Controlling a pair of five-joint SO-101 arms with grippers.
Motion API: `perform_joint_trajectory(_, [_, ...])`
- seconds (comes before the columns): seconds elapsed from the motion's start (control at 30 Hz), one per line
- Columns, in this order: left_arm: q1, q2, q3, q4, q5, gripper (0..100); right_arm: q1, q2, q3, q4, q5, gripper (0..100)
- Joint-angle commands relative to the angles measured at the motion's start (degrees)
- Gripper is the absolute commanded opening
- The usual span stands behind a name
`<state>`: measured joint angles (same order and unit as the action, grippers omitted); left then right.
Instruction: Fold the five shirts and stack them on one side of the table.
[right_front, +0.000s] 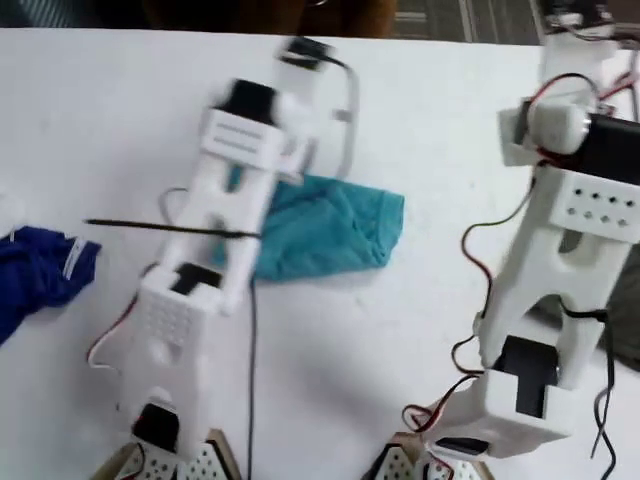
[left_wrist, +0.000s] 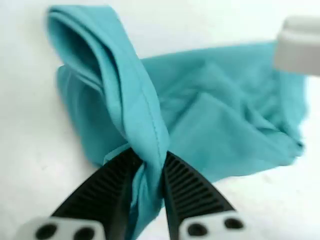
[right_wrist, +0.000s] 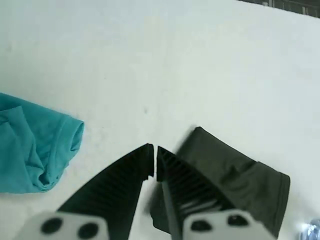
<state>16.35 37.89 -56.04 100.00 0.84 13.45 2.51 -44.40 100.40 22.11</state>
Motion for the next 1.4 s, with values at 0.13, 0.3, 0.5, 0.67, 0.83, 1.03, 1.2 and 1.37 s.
perform_joint_trajectory(0.13, [12.0, -0.4, -0.5, -4.3, 0.0, 2, 8.3, -2.5, -0.3, 1.1, 0.6, 1.9])
perform_joint_trajectory(0.3, [16.4, 9.1, -0.8, -5.3, 0.0, 2, 10.8, -2.5, -0.3, 1.1, 0.6, 1.9])
perform_joint_trajectory(0.5, [17.7, 14.3, -0.9, -7.6, 0.2, 3, 11.4, -2.5, -0.3, 1.0, 0.7, 1.9])
perform_joint_trajectory(0.67, [17.3, 14.4, -8.7, -4.7, 0.2, 15, 11.1, -2.2, -0.3, 1.0, 0.7, 1.9])
perform_joint_trajectory(0.83, [17.3, 14.3, -21.6, 2.3, 0.3, 24, 11.0, -2.1, -0.3, 0.9, 0.7, 1.9])
perform_joint_trajectory(1.03, [13.0, 12.7, -29.3, 2.4, 0.8, 24, 11.0, -2.1, -0.3, 0.9, 0.7, 1.9])
perform_joint_trajectory(1.2, [-0.4, 12.0, -27.8, 2.3, 9.1, 22, 9.7, -2.0, -0.3, 1.0, 0.7, 1.9])
perform_joint_trajectory(1.37, [-11.0, 17.2, -19.2, 0.9, 11.5, 11, 2.8, -1.7, 0.2, 0.9, 0.6, 1.9])
